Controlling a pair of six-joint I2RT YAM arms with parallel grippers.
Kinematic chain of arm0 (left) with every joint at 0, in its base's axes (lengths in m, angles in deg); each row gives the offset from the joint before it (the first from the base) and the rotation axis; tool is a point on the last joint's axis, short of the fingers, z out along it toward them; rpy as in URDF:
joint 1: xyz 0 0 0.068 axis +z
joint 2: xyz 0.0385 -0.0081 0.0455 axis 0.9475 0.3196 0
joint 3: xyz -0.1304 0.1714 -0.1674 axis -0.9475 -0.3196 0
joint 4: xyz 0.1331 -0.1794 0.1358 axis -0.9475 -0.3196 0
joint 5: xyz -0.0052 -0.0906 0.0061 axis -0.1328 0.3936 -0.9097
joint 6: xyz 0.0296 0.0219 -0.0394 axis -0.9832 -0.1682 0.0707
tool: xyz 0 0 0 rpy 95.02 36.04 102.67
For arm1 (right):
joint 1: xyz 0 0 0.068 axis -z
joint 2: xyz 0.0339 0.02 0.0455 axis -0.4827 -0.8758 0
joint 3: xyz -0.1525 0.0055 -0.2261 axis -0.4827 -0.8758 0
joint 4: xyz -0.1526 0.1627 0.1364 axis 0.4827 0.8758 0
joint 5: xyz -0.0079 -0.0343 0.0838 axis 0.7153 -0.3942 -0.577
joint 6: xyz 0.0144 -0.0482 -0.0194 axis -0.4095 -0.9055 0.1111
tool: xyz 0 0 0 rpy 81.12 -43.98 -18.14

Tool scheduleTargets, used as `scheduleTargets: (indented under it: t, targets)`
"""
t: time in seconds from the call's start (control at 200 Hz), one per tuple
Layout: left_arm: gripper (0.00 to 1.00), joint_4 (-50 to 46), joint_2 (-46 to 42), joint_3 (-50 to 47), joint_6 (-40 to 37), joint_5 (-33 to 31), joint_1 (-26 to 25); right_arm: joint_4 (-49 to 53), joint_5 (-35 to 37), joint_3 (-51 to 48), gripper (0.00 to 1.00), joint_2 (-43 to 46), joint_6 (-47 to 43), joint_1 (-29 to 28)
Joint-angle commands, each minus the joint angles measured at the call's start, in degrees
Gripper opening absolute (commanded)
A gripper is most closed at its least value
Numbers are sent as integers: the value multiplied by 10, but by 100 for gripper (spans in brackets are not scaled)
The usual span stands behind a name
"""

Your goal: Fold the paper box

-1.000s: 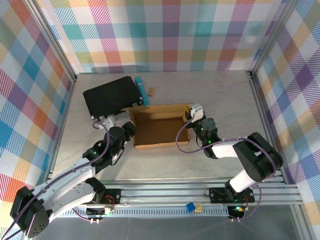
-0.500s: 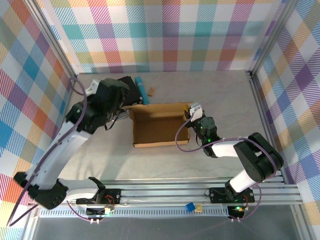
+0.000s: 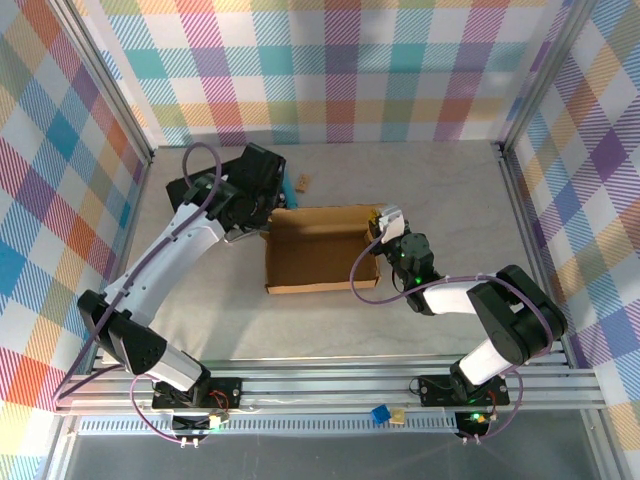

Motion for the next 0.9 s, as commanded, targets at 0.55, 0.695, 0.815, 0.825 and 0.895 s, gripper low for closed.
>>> scheduleTargets:
  t: [0.55, 0.695, 0.815, 0.825, 0.895]
  targets:
    - [34, 48, -10, -111, 117, 50, -2, 97, -21, -19, 0, -15, -9, -5]
    - [18, 53, -27, -137, 127, 42, -8, 97, -20, -20, 0, -14, -8, -5]
    - [8, 59, -41, -163, 141, 43, -14, 99, -18, -22, 3, -9, -5, -5]
    - [7, 59, -42, -165, 143, 42, -15, 100, -18, -22, 4, -9, -6, -5]
    - [5, 65, -52, -179, 151, 36, -20, 107, -18, -23, 7, -4, -4, -5]
